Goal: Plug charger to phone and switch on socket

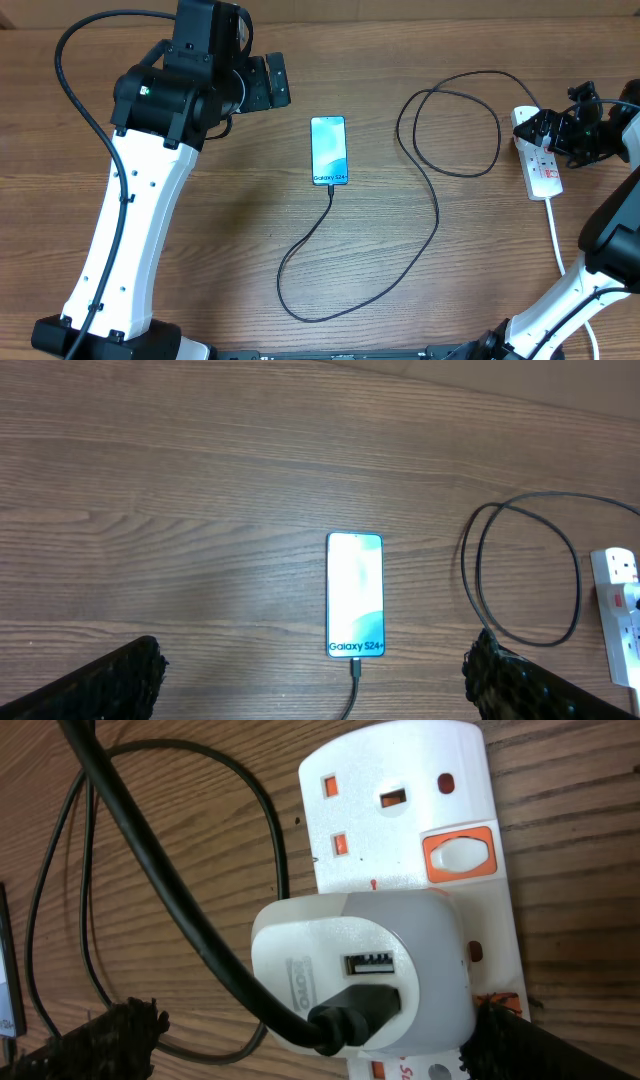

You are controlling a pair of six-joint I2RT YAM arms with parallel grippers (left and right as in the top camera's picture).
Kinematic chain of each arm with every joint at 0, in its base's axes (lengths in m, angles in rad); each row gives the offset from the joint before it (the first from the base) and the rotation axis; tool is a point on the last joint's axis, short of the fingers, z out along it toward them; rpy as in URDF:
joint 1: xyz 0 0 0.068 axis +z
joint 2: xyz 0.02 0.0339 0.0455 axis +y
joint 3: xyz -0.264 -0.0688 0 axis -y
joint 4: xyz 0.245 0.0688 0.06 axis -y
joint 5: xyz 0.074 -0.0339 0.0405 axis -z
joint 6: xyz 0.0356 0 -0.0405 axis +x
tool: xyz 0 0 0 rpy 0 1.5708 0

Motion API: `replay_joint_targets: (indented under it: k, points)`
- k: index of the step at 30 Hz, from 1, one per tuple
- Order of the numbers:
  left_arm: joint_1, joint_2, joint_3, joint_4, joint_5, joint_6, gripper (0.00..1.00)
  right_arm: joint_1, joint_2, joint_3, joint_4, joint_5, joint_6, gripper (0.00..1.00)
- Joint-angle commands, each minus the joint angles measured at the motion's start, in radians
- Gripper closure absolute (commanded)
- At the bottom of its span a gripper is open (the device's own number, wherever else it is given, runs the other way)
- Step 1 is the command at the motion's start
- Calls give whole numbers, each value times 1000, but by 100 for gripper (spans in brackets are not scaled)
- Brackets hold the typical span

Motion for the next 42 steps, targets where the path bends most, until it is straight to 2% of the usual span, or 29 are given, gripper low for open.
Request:
replay_joint_targets:
  k: [1, 42]
  points:
    - [4, 8, 11, 0, 1, 18, 0, 5, -16, -6, 3, 4, 0, 0]
    - [4, 8, 11, 0, 1, 18, 0, 5, 15, -20, 8, -9, 0, 0]
